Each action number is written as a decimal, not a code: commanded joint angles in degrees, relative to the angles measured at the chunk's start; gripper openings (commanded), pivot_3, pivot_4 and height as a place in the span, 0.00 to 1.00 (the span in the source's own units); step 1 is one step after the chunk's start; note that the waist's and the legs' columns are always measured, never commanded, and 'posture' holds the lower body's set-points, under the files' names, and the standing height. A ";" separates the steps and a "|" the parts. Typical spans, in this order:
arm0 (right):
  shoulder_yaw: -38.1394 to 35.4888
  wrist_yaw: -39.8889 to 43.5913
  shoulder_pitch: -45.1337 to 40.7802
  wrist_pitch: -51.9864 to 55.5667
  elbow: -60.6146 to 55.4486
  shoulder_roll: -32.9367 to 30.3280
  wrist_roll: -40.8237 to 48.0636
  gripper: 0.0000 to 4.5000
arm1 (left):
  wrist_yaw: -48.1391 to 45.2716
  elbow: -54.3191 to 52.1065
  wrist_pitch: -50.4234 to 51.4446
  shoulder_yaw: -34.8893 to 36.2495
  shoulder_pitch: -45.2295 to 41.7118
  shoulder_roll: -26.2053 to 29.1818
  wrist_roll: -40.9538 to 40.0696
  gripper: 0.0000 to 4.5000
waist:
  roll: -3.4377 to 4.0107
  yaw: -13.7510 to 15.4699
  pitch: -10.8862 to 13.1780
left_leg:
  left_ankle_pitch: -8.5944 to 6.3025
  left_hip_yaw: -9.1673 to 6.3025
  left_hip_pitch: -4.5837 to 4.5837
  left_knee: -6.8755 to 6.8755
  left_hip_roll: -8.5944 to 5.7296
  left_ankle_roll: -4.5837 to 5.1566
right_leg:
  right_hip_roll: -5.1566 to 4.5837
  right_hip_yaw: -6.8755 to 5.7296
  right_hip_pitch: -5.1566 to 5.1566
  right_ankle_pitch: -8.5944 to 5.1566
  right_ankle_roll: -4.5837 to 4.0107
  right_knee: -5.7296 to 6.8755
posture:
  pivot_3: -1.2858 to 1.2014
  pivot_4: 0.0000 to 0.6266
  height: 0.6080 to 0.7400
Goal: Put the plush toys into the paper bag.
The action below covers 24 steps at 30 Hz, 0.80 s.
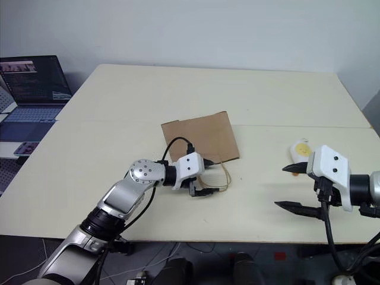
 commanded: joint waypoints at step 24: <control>0.66 -7.09 0.52 0.98 -5.64 4.36 2.99 1.00 | -1.99 -0.34 -1.94 4.72 -7.41 -2.90 -0.25 0.00 | -0.03 0.00 0.01 | 0.00 -0.04 -0.06 0.08 -0.01 0.00 | 0.01 -0.02 0.00 0.01 0.02 0.01 | 0.52 0.24 1.00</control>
